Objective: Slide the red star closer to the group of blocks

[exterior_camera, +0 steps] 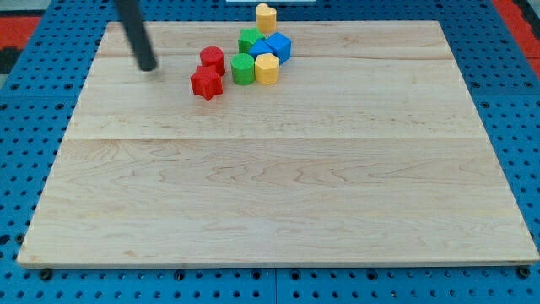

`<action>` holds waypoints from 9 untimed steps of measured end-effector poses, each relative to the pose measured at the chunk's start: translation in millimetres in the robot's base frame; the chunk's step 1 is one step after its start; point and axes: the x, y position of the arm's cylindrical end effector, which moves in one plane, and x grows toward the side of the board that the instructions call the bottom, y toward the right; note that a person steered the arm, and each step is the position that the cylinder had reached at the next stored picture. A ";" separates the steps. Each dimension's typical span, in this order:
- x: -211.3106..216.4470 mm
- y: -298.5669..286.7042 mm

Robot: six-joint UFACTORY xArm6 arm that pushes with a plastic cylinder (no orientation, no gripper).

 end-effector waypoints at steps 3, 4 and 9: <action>-11.1 66.8; -8.6 13.1; 45.8 40.7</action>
